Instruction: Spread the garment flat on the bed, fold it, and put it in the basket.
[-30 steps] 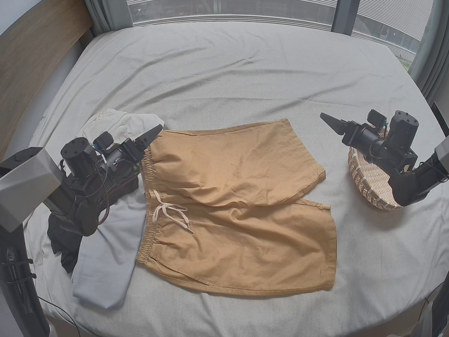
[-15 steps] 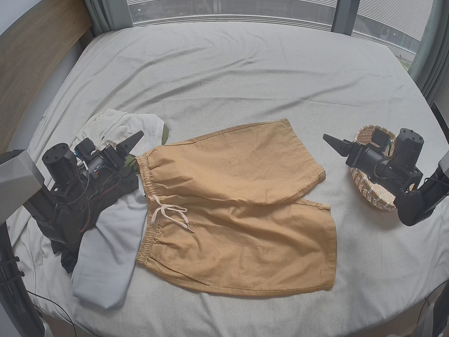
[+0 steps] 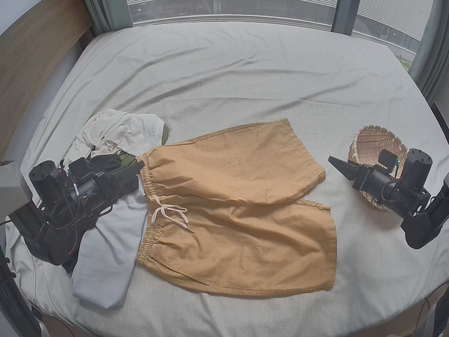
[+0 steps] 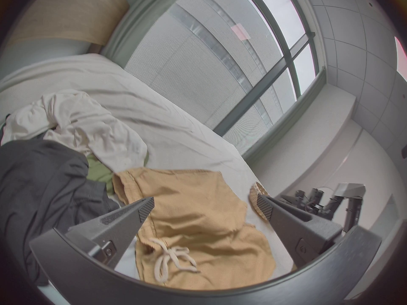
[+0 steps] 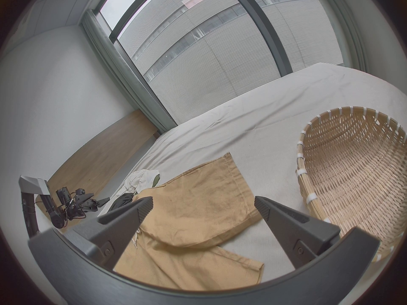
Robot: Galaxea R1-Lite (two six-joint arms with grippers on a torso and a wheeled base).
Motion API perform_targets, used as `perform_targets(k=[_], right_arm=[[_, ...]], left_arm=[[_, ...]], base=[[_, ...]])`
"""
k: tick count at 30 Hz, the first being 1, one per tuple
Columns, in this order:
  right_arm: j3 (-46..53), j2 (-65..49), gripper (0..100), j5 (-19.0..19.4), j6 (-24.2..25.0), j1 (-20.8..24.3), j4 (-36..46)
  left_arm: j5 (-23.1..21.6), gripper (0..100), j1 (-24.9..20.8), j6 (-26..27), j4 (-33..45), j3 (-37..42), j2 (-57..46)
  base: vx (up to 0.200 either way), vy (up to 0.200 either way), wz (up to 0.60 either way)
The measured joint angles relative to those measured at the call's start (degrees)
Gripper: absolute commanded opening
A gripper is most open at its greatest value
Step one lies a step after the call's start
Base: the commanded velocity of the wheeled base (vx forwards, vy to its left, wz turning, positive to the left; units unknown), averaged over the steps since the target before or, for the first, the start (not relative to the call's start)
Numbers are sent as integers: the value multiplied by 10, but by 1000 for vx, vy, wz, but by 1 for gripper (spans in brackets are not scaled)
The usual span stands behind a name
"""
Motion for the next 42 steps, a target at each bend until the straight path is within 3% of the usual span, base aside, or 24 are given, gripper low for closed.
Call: perform_targets(k=[7,19,42], right_arm=[[29,22,100,4,1,-3,-12],[45,103,100,5,3,-10,-45],[48,186,100,5,2,-6,-89]], left_arm=[[-63,100,12,11,0,73,-42],[-65,100,13,62,0,92,-44],[-69,100,6,39,0,99,-42]], base=[[0,0,0],[0,0,0],[0,0,0]])
